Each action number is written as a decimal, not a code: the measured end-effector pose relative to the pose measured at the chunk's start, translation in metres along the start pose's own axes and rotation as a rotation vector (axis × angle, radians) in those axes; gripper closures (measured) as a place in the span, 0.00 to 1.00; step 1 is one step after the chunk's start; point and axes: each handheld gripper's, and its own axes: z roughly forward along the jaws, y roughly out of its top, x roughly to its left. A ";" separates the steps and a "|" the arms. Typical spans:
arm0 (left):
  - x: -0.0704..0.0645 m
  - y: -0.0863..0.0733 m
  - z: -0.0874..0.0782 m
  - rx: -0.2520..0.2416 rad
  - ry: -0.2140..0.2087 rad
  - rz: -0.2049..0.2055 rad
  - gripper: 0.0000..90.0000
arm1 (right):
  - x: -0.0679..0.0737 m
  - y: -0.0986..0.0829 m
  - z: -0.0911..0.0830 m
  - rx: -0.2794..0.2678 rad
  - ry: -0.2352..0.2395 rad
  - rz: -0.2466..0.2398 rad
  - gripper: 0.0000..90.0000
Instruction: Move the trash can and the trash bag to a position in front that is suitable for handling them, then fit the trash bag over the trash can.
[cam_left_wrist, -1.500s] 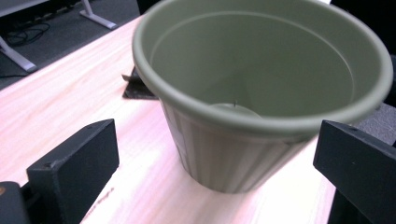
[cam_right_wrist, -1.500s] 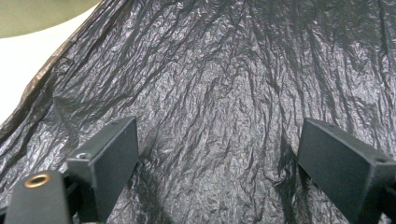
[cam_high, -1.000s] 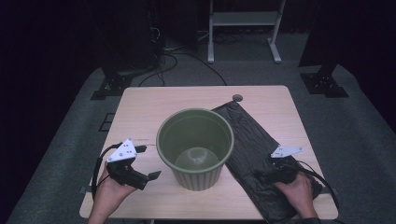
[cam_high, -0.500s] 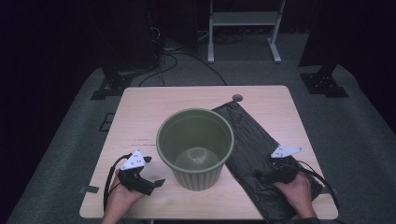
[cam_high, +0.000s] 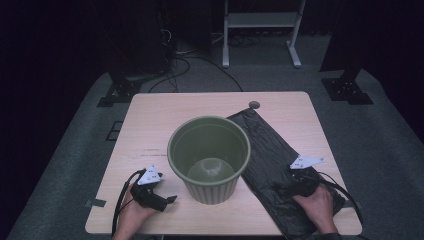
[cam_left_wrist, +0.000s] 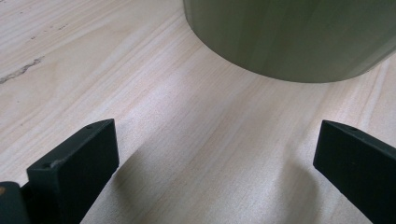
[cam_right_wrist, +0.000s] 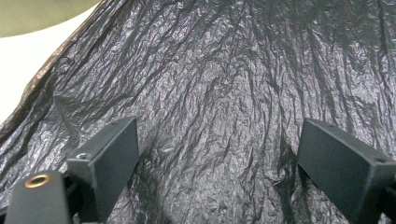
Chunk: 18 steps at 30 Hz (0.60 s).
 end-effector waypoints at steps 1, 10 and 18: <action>0.000 0.000 0.001 0.012 0.004 -0.001 0.00 | 0.000 0.000 0.000 0.000 0.000 -0.001 0.12; 0.000 0.000 0.002 0.034 0.007 0.000 0.00 | -0.006 0.009 -0.013 -0.052 -0.026 0.001 0.12; 0.000 0.000 0.002 0.036 0.008 -0.002 0.00 | -0.028 0.025 -0.017 -0.082 -0.068 0.016 0.12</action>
